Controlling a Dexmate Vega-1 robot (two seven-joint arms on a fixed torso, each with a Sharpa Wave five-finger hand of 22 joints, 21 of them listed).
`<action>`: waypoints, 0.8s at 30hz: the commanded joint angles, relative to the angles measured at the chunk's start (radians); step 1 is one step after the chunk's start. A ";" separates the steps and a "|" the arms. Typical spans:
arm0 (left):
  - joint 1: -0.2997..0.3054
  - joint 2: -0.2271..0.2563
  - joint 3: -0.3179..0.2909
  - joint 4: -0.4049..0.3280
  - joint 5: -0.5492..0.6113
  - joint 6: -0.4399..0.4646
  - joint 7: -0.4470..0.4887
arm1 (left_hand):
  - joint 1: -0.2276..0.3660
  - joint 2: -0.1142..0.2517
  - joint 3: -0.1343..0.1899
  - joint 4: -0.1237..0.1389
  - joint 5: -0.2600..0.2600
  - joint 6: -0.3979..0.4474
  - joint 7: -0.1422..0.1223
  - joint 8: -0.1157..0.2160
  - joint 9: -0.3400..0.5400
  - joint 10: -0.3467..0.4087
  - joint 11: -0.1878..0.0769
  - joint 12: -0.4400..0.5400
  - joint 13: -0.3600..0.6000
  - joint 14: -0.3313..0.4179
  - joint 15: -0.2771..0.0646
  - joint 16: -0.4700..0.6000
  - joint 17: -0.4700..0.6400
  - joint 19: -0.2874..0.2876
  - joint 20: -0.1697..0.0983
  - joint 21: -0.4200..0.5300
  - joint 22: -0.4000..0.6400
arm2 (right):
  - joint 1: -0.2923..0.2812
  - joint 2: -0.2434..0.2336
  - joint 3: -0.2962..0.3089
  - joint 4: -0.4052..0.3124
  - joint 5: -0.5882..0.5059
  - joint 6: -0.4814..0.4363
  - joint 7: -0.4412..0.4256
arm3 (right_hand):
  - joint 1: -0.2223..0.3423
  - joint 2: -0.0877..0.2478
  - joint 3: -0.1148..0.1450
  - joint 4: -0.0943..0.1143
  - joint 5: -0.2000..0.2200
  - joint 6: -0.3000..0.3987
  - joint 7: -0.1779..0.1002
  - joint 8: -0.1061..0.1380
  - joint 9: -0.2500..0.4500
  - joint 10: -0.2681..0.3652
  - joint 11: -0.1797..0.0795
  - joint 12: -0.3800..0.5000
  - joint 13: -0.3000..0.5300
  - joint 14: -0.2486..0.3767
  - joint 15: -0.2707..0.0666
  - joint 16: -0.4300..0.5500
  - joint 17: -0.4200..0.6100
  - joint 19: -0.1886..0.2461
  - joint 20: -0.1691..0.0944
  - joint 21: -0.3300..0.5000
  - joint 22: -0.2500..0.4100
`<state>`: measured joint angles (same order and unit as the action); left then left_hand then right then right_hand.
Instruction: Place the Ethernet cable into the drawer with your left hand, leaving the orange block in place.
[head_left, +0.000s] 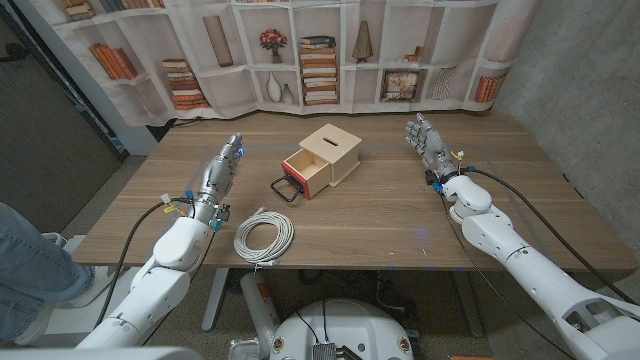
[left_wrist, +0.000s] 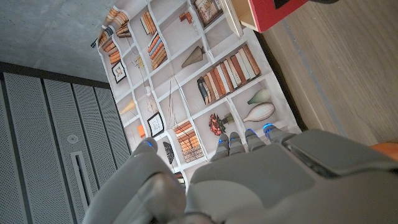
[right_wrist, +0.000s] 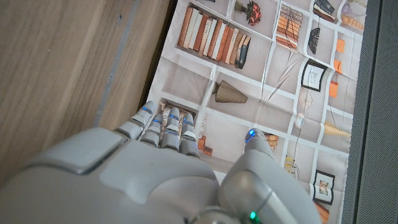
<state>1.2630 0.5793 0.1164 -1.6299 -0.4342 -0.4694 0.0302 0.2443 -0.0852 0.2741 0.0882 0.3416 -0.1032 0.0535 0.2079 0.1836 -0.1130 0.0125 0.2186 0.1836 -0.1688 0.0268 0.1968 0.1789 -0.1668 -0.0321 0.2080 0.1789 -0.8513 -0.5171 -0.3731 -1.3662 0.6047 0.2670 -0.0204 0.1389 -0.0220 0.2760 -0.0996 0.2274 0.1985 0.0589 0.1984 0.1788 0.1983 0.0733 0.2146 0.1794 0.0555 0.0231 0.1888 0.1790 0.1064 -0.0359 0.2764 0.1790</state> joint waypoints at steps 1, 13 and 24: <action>0.030 0.015 0.003 -0.024 0.005 -0.042 0.024 | 0.008 0.001 0.003 -0.005 0.008 0.005 0.003 0.008 0.004 0.008 0.000 0.005 0.003 -0.024 -0.003 0.002 0.002 -0.080 -0.020 0.005 0.003 | -0.012 -0.015 0.011 -0.021 0.002 -0.003 -0.006 | 0.007 0.002 0.002 -0.003 -0.002 0.006 0.001 -0.003 0.006 0.007 0.005 -0.001 0.001 0.008 -0.001 -0.002 0.002 0.007 -0.035 -0.006 0.003; 0.048 0.026 0.017 -0.029 0.011 -0.086 0.046 | 0.012 0.002 0.001 -0.007 0.009 0.012 0.002 0.008 0.004 0.017 0.001 0.006 0.003 -0.017 -0.004 0.001 0.002 -0.076 -0.019 0.004 0.003 | -0.011 -0.013 0.010 -0.015 0.004 0.002 -0.001 | 0.009 0.003 0.002 -0.004 -0.004 0.007 0.001 -0.003 0.006 0.009 0.006 -0.001 0.001 0.009 -0.001 -0.002 0.002 0.008 -0.033 -0.009 0.003; 0.065 0.041 0.027 -0.029 0.014 -0.117 0.067 | 0.014 0.003 0.000 -0.008 0.010 0.019 0.002 0.008 0.003 0.022 -0.002 0.006 0.003 -0.013 -0.005 0.001 0.002 -0.076 -0.018 0.003 0.003 | 0.002 -0.003 0.005 0.001 -0.003 0.014 0.004 | 0.014 0.006 0.001 -0.007 -0.006 0.028 -0.010 0.003 0.006 0.026 -0.002 0.003 0.001 0.032 -0.014 0.004 0.002 0.029 -0.035 -0.009 0.004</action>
<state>1.3107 0.6052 0.1339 -1.6548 -0.4227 -0.5570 0.0783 0.2482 -0.0813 0.2710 0.0851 0.3485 -0.0871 0.0588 0.2079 0.1836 -0.0914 0.0091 0.2186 0.1835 -0.1688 0.0268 0.1968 0.1789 -0.1667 -0.0321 0.2080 0.1789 -0.8579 -0.5280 -0.3638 -1.3770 0.6069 0.2697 -0.0205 0.1428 -0.0181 0.2760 -0.0995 0.2218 0.2120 0.0501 0.1984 0.1817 0.2148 0.0720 0.2147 0.1792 0.0760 0.0106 0.1888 0.1790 0.1227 -0.0377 0.2649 0.1790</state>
